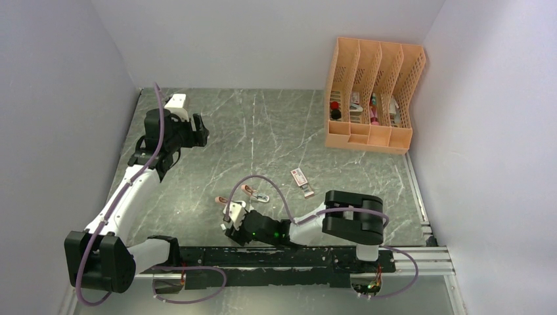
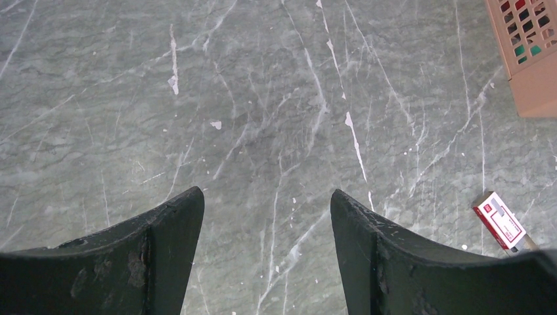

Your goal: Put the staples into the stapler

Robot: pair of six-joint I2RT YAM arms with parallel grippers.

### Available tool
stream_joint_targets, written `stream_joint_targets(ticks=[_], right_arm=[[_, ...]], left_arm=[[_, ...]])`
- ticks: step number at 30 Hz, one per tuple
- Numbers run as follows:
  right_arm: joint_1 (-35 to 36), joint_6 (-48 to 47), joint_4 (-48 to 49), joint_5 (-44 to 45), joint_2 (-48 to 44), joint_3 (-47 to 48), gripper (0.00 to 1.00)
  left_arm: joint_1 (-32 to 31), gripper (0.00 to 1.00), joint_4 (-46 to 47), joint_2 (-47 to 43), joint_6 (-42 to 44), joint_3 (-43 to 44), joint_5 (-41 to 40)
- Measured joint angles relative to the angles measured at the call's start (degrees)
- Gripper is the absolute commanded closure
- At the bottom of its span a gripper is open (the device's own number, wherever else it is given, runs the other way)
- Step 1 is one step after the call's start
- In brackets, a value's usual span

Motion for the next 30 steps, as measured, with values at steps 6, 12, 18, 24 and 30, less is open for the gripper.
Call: stream_joint_targets(ticks=[6, 12, 18, 24, 30], right_arm=[[2.89, 1.09, -5.27, 3.17, -0.59, 2.36, 0.42], [5.01, 3.08, -8.92, 6.64, 2.78, 8.24, 0.39], [5.44, 6.86, -11.23, 11.76, 5.46, 12.24, 0.4], [5.33, 10.34, -10.8, 15.06, 5.79, 11.89, 0.5], [4.61, 11.74, -9.99, 16.37, 4.5, 9.57, 0.51]], left_arm=[[0.0, 0.25, -0.02, 0.26, 0.02, 0.0, 0.02], [0.0, 0.25, -0.02, 0.26, 0.0, 0.0, 0.04], [0.0, 0.25, -0.02, 0.24, 0.0, 0.0, 0.09], [0.0, 0.25, -0.02, 0.26, 0.04, 0.0, 0.07], [0.0, 0.25, -0.02, 0.26, 0.28, 0.0, 0.07]])
